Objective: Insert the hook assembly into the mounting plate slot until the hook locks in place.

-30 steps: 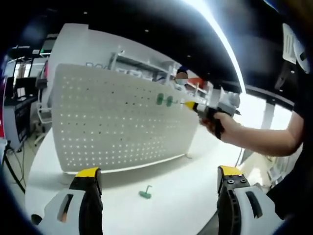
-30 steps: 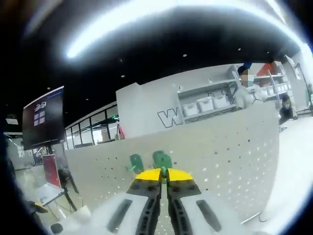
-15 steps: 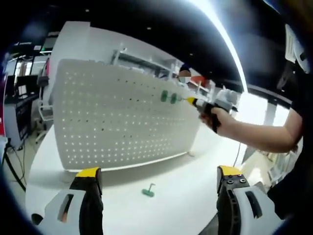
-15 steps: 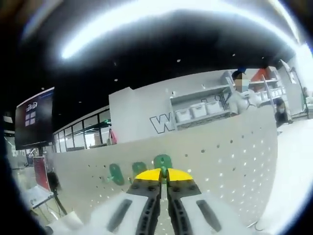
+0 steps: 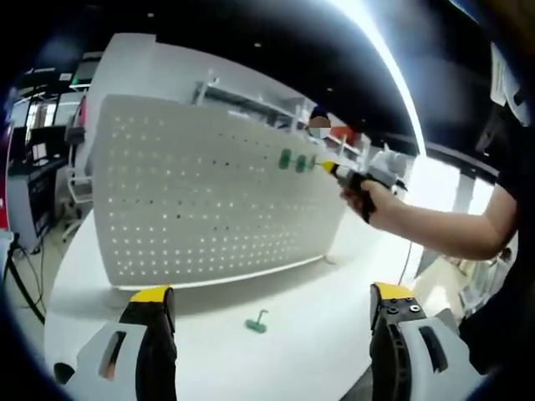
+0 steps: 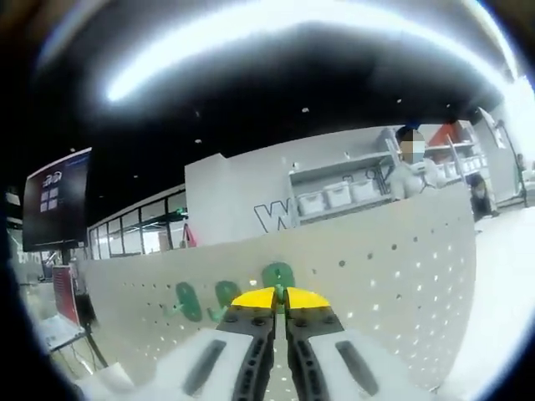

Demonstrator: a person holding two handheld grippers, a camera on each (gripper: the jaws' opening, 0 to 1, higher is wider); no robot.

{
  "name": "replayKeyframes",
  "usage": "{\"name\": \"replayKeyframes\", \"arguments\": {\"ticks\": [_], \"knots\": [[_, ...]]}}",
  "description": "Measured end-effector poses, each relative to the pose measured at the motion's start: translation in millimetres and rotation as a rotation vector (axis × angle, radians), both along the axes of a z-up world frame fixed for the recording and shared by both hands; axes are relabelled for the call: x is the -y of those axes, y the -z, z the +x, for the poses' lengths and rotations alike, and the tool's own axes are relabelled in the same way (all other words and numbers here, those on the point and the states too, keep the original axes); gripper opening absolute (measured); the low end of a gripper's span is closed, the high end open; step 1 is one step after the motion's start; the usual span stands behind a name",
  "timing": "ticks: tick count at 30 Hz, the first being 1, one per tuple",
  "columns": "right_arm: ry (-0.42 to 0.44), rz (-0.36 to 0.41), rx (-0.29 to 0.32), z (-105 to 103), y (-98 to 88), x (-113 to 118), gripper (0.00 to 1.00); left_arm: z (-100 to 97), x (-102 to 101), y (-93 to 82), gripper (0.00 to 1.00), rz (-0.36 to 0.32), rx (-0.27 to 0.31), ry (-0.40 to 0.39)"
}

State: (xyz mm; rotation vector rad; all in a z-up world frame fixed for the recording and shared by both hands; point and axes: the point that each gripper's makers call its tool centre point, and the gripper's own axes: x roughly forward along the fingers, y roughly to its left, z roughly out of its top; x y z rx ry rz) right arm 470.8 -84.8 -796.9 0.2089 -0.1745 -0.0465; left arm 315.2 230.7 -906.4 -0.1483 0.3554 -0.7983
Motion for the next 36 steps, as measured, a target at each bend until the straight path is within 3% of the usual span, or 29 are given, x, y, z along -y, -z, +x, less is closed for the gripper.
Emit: {"name": "replayKeyframes", "arguments": {"ticks": [17, 30, 36], "knots": [[0.024, -0.029, 0.037, 4, 7.4, 4, 0.0, 5.4, 1, 3.6, 0.98, 0.019, -0.01, 0.005], [0.054, -0.058, 0.015, 7, 10.9, 1, 0.0, 7.0, -1, 5.7, 0.98, 0.005, -0.017, -0.015], [0.066, -0.087, -0.029, 8, 13.7, 1, 0.0, 0.8, -14, 11.1, 0.99, 0.0, -0.03, -0.055]]}}
